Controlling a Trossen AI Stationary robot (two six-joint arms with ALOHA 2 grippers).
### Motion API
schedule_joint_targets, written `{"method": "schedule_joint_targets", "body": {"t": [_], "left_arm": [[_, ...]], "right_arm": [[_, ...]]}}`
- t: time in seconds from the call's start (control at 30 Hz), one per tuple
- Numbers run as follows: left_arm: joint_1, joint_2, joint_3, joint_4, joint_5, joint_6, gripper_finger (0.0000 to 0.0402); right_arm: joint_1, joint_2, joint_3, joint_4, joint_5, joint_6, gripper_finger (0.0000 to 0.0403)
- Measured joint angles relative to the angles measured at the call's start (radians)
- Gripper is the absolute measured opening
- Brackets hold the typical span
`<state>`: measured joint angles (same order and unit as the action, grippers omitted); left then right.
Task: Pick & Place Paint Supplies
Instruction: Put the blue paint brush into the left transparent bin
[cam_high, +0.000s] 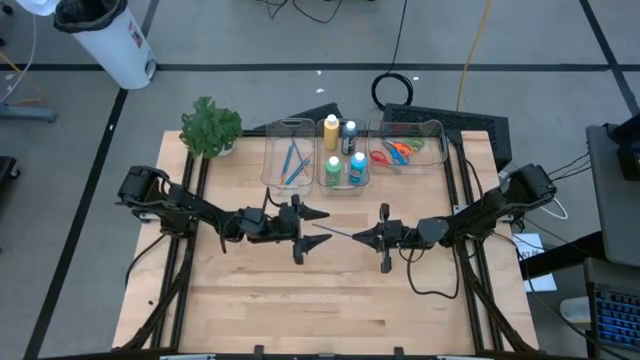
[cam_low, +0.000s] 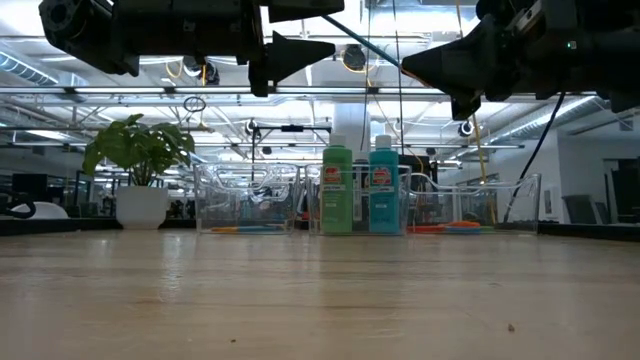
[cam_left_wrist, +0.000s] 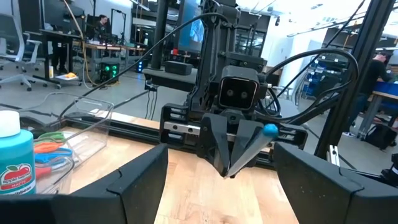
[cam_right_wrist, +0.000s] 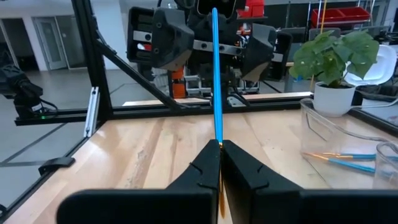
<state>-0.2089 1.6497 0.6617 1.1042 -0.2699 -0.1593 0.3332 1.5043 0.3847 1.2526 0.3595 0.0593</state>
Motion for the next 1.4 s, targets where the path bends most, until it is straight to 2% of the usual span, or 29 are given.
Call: {"method": "schedule_joint_targets", "body": {"t": [0.2,0.6,1.0,1.07,1.23,1.4], "left_arm": [[0.0,0.0,0.0,0.0,0.0,0.004,0.0284],[0.0,0.0,0.0,-0.001,0.009,0.025,0.0129],[-0.001,0.0,0.0,-0.017,0.019,0.049,0.0015],[-0.001,0.0,0.0,-0.016,0.034,0.049,0.001],[0.0,0.0,0.0,-0.017,0.05,0.05,0.0031],[0.0,0.0,0.0,-0.016,0.05,0.05,0.0011]], "right_arm": [[0.0,0.0,0.0,-0.015,0.0,0.0,0.0],[0.0,0.0,0.0,-0.015,0.0,0.0,0.0],[0.0,0.0,0.0,-0.031,0.003,0.0,0.0],[0.0,0.0,0.0,-0.032,0.002,0.0,0.0],[0.0,-0.001,0.0,-0.035,-0.001,0.0,0.0004],[0.0,-0.001,0.0,-0.041,0.0,0.003,0.0044]]}}
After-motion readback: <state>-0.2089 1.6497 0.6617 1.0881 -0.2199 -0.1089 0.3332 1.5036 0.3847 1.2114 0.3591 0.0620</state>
